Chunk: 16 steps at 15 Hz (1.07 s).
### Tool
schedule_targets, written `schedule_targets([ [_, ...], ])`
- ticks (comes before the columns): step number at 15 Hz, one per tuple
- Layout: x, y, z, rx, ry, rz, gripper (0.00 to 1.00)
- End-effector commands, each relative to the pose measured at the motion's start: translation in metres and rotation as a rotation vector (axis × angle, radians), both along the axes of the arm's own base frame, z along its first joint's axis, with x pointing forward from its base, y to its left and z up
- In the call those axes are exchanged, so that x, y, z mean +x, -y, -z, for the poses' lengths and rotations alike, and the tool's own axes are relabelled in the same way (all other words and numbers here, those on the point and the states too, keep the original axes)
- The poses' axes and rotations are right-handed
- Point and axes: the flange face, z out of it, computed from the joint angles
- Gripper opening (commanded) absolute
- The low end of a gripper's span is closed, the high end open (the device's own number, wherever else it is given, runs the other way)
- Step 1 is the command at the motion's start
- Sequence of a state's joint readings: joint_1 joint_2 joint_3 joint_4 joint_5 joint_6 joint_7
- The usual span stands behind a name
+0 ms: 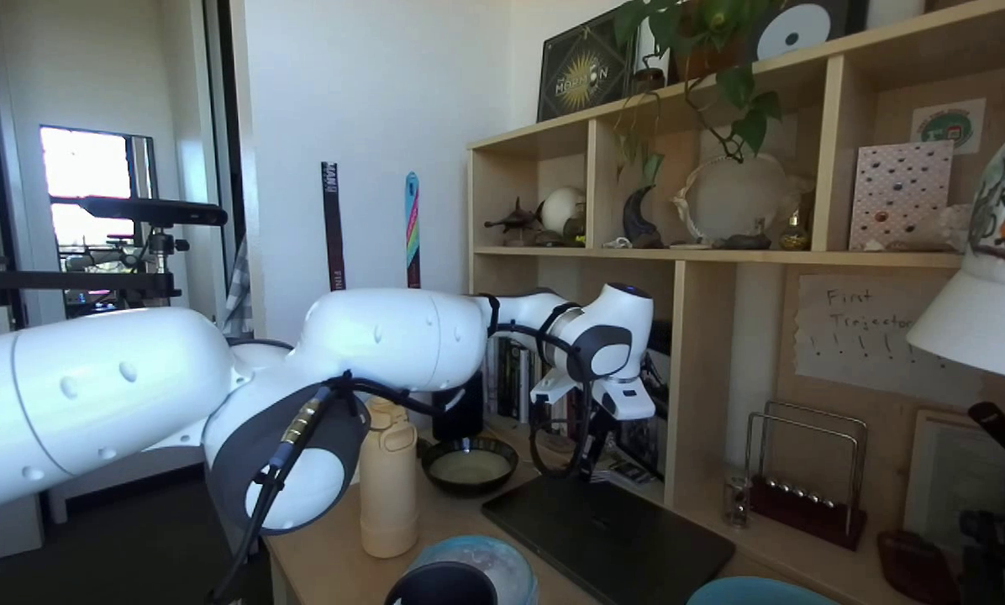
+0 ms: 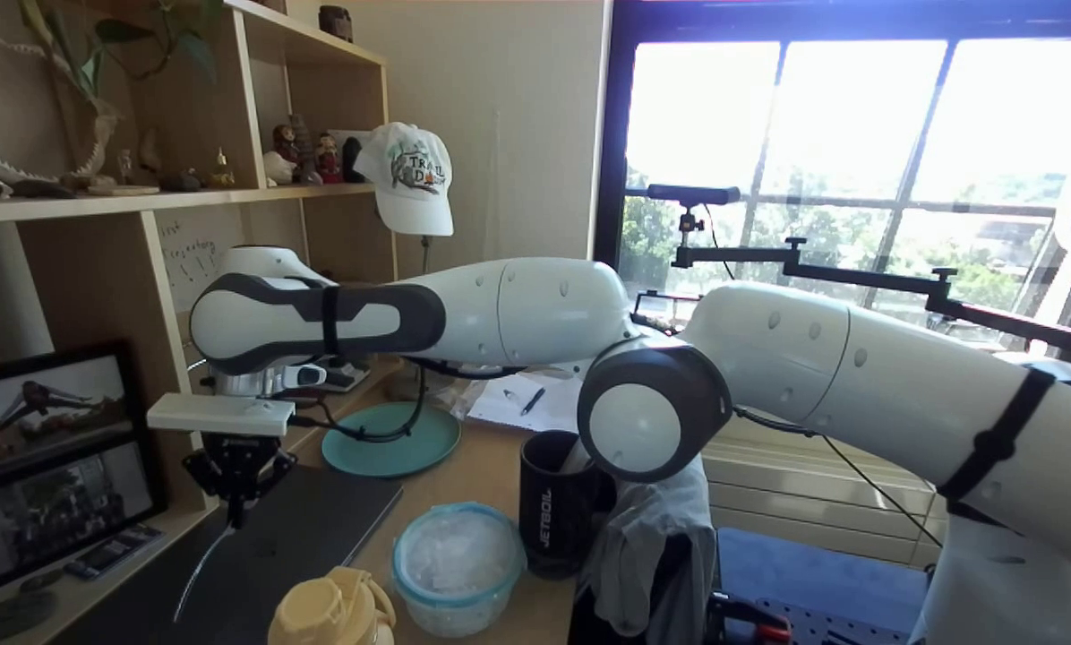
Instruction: Move the fork from the green plate and put it in the bowl
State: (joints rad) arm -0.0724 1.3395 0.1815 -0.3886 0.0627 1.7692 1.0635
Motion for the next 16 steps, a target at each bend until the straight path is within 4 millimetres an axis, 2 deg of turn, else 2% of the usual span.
schedule_targets([
  [1,-0.001,-0.023,-0.004,0.009,0.006,-0.066,0.01],
  [10,-0.006,-0.072,0.019,-0.011,-0.01,-0.176,0.01],
  [16,-0.009,-0.115,0.019,-0.032,0.004,-0.235,0.01],
])
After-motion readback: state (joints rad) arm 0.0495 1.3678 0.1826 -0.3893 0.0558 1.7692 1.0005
